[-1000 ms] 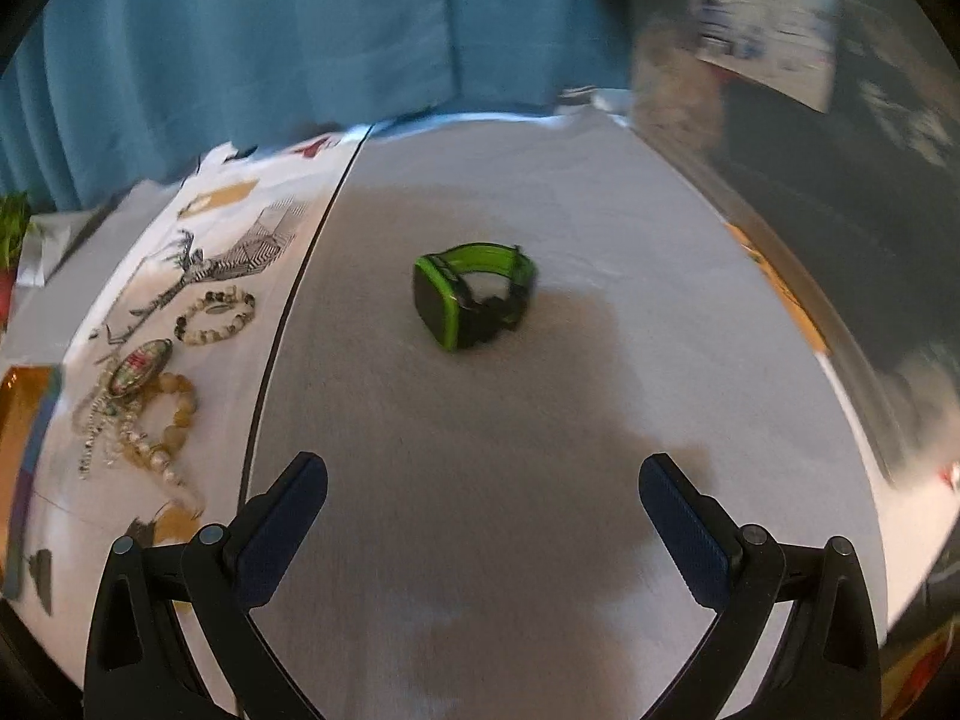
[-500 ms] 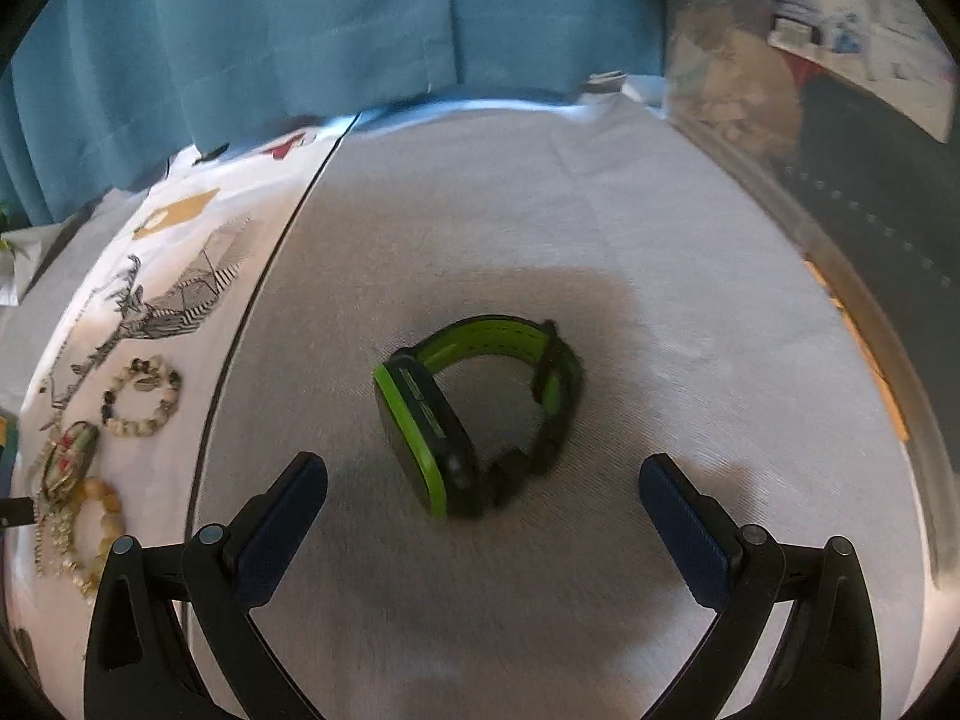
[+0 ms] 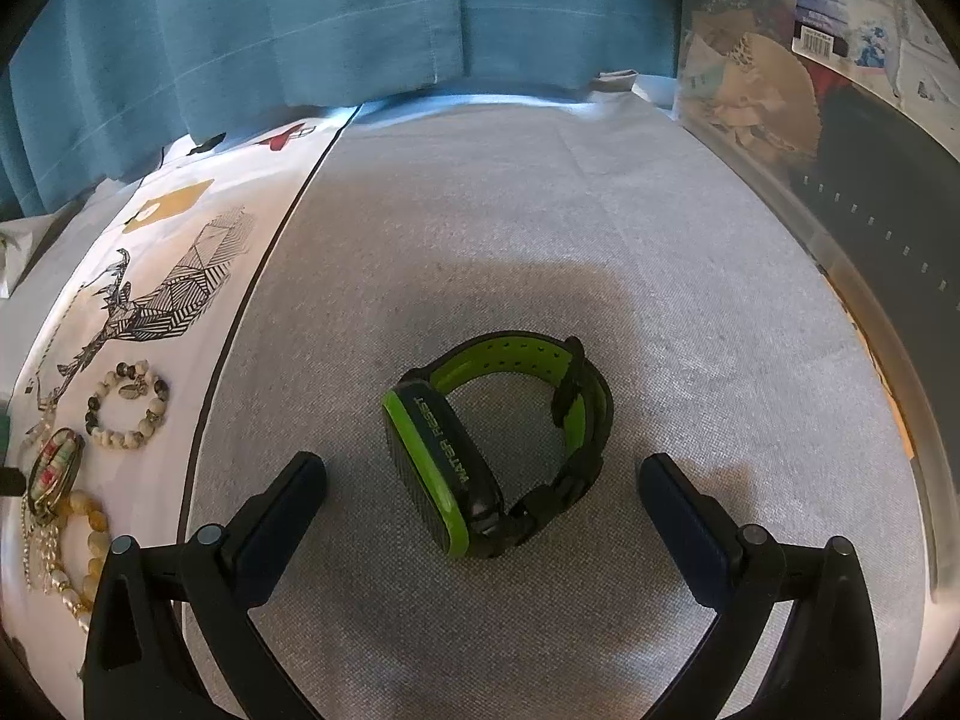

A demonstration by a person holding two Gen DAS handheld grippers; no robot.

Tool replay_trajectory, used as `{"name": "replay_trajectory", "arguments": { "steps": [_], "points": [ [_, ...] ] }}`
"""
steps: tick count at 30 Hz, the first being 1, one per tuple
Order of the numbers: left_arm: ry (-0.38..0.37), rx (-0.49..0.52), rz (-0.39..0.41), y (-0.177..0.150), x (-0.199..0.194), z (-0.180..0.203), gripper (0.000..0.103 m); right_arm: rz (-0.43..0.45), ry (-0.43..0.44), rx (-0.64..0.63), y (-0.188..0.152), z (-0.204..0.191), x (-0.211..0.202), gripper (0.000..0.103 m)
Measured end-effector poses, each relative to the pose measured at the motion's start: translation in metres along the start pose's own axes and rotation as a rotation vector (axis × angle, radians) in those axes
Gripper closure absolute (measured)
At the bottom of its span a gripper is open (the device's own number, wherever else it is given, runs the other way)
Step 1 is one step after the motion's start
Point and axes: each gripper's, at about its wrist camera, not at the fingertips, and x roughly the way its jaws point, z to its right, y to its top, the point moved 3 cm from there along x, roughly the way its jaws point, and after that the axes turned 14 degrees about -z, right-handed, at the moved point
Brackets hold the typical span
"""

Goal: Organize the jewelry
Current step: 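Reach the right tool to the green-black watch and close on it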

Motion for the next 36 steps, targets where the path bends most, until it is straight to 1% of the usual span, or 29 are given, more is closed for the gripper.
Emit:
{"name": "replay_trajectory", "arguments": {
  "steps": [3, 4, 6, 8, 9, 12, 13, 14, 15, 16, 19, 20, 21, 22, 23, 24, 26, 28, 29, 31, 32, 33, 34, 35, 36],
  "points": [
    [-0.016, 0.01, 0.027, 0.003, -0.012, 0.003, 0.007, 0.001, 0.0, 0.0, -0.001, 0.0, 0.0, 0.0],
    [-0.019, 0.014, 0.035, -0.002, -0.017, 0.0, 0.007, 0.001, 0.001, 0.0, -0.001, 0.0, 0.0, 0.0],
    [-0.005, 0.014, 0.05, -0.003, -0.027, 0.003, 0.007, 0.001, 0.0, 0.0, -0.001, 0.0, 0.0, 0.0],
    [-0.02, 0.044, 0.079, -0.001, -0.034, 0.012, 0.007, 0.001, 0.0, 0.0, -0.001, 0.0, 0.0, 0.0],
    [-0.006, 0.067, 0.077, 0.003, -0.033, 0.017, 0.007, 0.001, 0.0, 0.0, -0.001, 0.0, 0.0, 0.0],
    [0.049, 0.08, 0.052, 0.015, -0.014, 0.023, 0.007, 0.001, 0.001, 0.0, -0.001, 0.0, 0.0, 0.0],
    [0.06, 0.081, 0.041, 0.014, -0.005, 0.022, 0.009, 0.001, 0.001, 0.0, -0.001, 0.0, 0.0, 0.0],
    [0.072, 0.075, 0.024, 0.018, 0.001, 0.021, 0.016, 0.001, 0.001, 0.0, -0.001, 0.0, 0.0, 0.0],
    [0.041, 0.068, 0.031, 0.016, 0.003, 0.018, 0.017, 0.001, 0.001, 0.0, -0.001, 0.0, 0.0, 0.0],
    [0.025, 0.058, 0.034, 0.02, 0.004, 0.016, 0.018, 0.0, 0.001, 0.0, -0.001, 0.001, 0.0, 0.0],
    [0.006, 0.041, 0.054, 0.027, 0.003, 0.01, 0.023, 0.0, 0.0, 0.0, -0.001, 0.0, 0.0, 0.0],
    [-0.017, 0.05, 0.063, 0.028, 0.002, 0.01, 0.033, 0.0, 0.001, 0.0, -0.001, 0.0, 0.0, 0.0],
    [-0.053, 0.068, 0.068, 0.029, 0.001, 0.012, 0.046, 0.001, 0.0, 0.0, 0.0, 0.0, 0.001, 0.0],
    [-0.059, 0.077, 0.074, 0.026, -0.002, 0.012, 0.052, 0.001, 0.0, 0.0, 0.0, 0.0, 0.001, 0.0],
    [-0.072, 0.087, 0.079, 0.026, -0.003, 0.013, 0.065, 0.001, 0.0, 0.001, 0.0, 0.0, 0.001, 0.0],
    [-0.063, 0.088, 0.077, 0.028, -0.003, 0.012, 0.074, 0.001, 0.0, 0.0, 0.0, 0.0, 0.001, 0.0],
    [-0.061, 0.082, 0.084, 0.036, -0.005, 0.005, 0.077, 0.001, 0.0, 0.0, 0.0, 0.001, 0.001, 0.0],
    [-0.053, 0.095, 0.093, 0.037, -0.004, 0.004, 0.077, 0.0, -0.001, 0.0, 0.001, 0.0, 0.001, 0.0],
    [-0.035, 0.107, 0.098, 0.032, -0.004, 0.005, 0.077, 0.0, -0.001, 0.0, 0.001, 0.0, 0.001, 0.0],
    [0.026, 0.146, 0.123, 0.028, -0.005, 0.016, 0.077, 0.0, -0.001, 0.0, 0.001, 0.0, 0.002, 0.0],
    [0.032, 0.156, 0.133, 0.028, -0.009, 0.019, 0.084, 0.0, -0.001, 0.0, 0.001, -0.001, 0.001, 0.0],
    [0.014, 0.177, 0.135, 0.029, -0.009, 0.023, 0.097, 0.001, -0.001, 0.0, 0.001, -0.001, 0.001, 0.0],
    [0.017, 0.184, 0.132, 0.028, -0.009, 0.027, 0.099, 0.0, -0.001, 0.0, 0.001, -0.001, 0.002, 0.0],
    [0.023, 0.184, 0.129, 0.027, -0.009, 0.028, 0.099, 0.0, 0.0, 0.001, 0.001, -0.001, 0.002, 0.0],
    [0.011, 0.19, 0.122, 0.028, -0.01, 0.029, 0.099, 0.001, -0.002, 0.001, 0.001, -0.002, 0.001, 0.0]
  ]
}}
